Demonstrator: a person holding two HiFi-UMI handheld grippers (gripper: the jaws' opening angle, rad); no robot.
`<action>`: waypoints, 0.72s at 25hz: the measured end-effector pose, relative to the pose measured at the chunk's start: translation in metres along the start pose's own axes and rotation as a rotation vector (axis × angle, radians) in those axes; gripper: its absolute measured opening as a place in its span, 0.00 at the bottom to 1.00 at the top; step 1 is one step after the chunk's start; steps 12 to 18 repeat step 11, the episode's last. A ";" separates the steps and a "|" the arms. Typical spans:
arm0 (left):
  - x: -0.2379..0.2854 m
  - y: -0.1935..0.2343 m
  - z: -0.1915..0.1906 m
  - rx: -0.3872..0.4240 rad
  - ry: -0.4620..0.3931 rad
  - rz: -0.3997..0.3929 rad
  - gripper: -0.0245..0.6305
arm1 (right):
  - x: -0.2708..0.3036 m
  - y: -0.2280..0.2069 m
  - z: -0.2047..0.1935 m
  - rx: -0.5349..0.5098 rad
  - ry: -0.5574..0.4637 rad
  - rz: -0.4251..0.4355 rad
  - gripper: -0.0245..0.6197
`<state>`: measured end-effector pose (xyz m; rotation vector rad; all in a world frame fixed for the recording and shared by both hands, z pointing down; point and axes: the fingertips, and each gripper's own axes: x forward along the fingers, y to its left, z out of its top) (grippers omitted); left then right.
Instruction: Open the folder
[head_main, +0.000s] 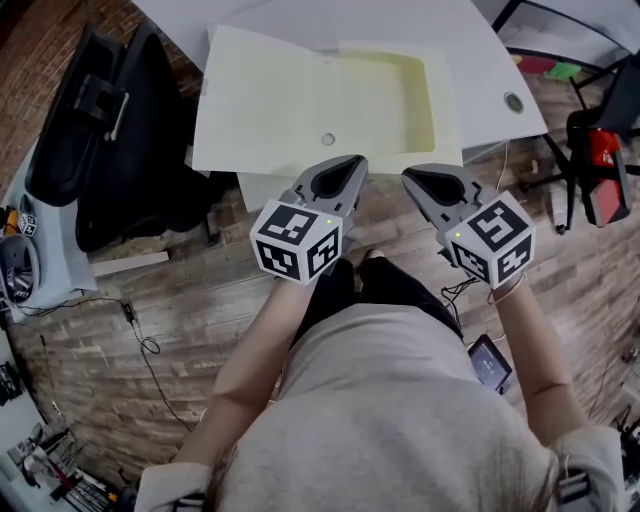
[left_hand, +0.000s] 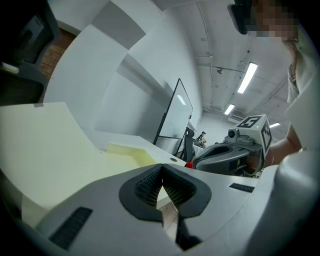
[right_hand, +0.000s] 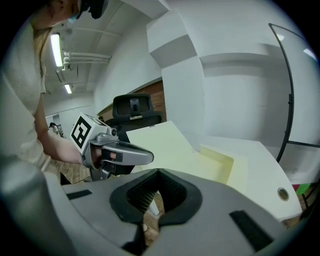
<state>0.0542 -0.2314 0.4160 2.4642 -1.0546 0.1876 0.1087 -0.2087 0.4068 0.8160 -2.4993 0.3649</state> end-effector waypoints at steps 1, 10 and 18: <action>-0.001 0.001 -0.001 -0.003 0.002 0.002 0.07 | -0.001 0.001 0.002 -0.001 0.000 0.007 0.07; -0.003 0.003 -0.002 -0.017 -0.016 0.002 0.07 | 0.006 0.002 0.000 -0.039 0.028 0.031 0.07; -0.003 0.003 -0.001 -0.018 -0.019 0.001 0.07 | 0.007 0.002 0.000 -0.045 0.031 0.033 0.07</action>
